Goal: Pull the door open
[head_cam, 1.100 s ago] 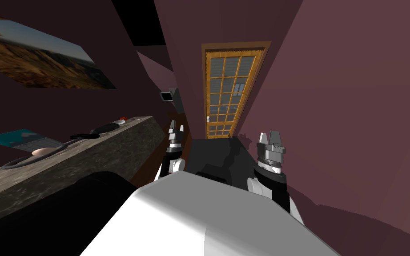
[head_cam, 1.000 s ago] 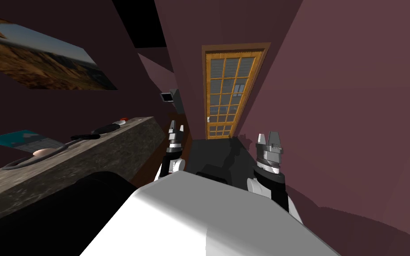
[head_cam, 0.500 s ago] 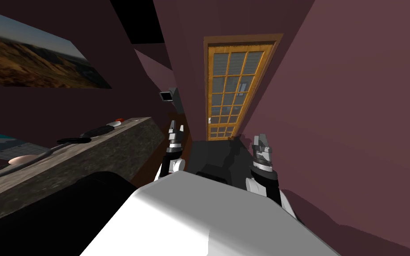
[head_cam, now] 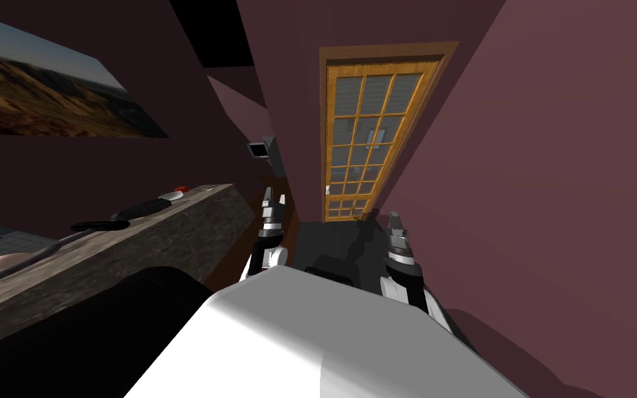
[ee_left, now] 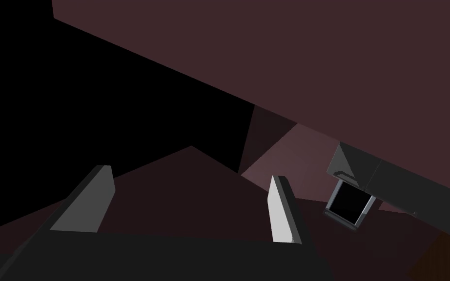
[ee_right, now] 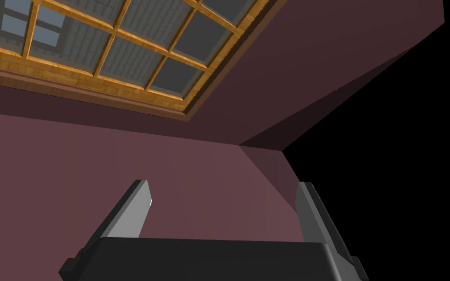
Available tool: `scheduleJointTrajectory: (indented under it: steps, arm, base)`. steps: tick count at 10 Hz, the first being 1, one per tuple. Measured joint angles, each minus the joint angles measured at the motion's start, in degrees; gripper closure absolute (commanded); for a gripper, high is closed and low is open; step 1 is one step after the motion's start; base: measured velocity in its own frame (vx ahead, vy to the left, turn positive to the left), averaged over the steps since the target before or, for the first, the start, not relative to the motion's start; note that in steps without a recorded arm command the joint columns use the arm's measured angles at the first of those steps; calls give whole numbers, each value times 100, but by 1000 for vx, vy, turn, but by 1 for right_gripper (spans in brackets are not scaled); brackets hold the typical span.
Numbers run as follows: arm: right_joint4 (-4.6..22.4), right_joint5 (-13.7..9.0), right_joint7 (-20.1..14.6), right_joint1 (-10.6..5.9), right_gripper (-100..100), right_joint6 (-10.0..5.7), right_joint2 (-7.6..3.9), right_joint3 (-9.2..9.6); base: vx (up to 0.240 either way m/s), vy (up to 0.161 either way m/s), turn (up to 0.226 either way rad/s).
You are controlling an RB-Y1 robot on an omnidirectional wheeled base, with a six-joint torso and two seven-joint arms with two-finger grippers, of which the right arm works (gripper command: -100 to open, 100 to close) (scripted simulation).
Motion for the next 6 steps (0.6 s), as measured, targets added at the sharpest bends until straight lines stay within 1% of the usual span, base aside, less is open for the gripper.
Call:
scheduleJointTrajectory:
  steps: [1, 4, 5, 6]
  arm:
    - [69, 30, 88, -32, -100, 7, -12, 7]
    - [381, 92, 322, -90, -100, -86, -55, 0]
    - [445, 105, 384, -107, -100, -92, -87, -16]
    - [593, 119, 455, -170, -100, -120, -106, -39]
  base:
    - [100, 71, 6]
    - [86, 68, 3]
    - [100, 62, 7]
    - [111, 70, 5]
